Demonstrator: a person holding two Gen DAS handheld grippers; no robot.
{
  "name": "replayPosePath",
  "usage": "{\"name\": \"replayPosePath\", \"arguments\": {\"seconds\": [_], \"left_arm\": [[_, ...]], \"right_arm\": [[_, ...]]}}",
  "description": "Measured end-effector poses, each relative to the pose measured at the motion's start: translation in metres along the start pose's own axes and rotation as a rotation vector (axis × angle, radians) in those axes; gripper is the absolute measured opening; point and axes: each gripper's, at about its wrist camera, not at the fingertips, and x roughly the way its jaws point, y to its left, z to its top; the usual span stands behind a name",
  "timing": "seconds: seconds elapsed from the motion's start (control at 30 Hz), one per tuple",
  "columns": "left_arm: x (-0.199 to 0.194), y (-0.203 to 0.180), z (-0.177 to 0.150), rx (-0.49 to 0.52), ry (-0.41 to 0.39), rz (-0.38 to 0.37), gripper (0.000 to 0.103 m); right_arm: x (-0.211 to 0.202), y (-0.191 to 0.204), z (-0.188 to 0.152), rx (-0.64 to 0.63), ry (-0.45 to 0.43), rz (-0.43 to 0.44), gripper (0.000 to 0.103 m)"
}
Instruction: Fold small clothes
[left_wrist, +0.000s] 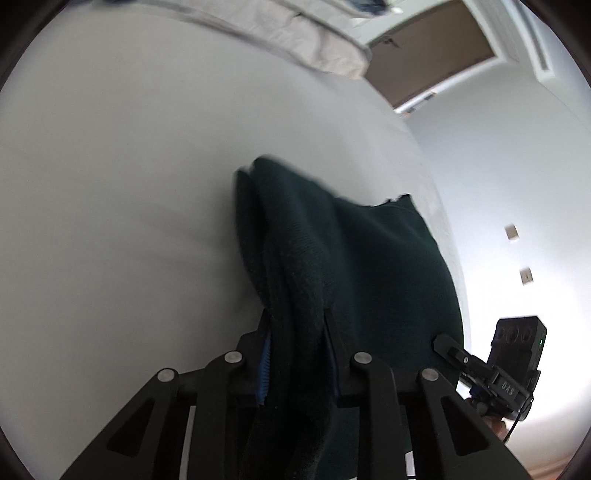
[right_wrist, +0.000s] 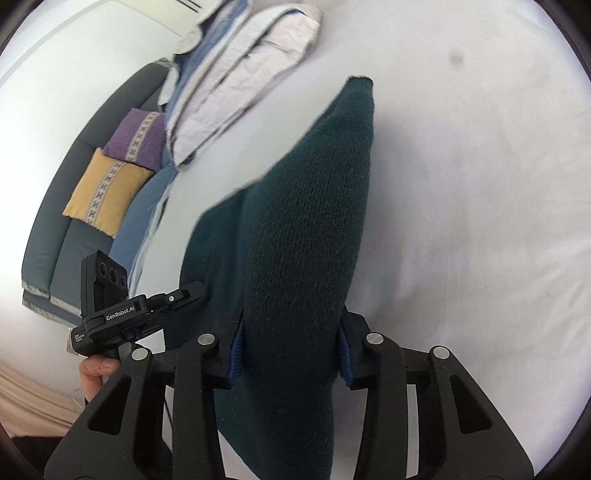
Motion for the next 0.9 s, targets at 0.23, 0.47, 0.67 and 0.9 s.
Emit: {"name": "replayPosePath", "arguments": {"seconds": [0.23,0.47,0.67,0.9], "left_arm": [[-0.052,-0.045,-0.080,0.112,-0.016,-0.008,0.026],[-0.064,-0.079,-0.174,0.261,-0.010,0.090,0.027],[-0.018,-0.057,-0.205,0.233,0.034,0.195,0.033],[-0.022,-0.066,-0.214,0.273,0.012,0.277,0.042]], "right_arm": [[-0.086,0.025,-0.073,-0.044,-0.042,0.023,0.037],[-0.147,0.001,-0.176,-0.014,-0.076,0.026,0.037],[-0.134,-0.070,-0.229,0.174,-0.069,0.033,0.040],[-0.142,-0.070,-0.250,0.193,-0.138,0.062,0.042]]}}
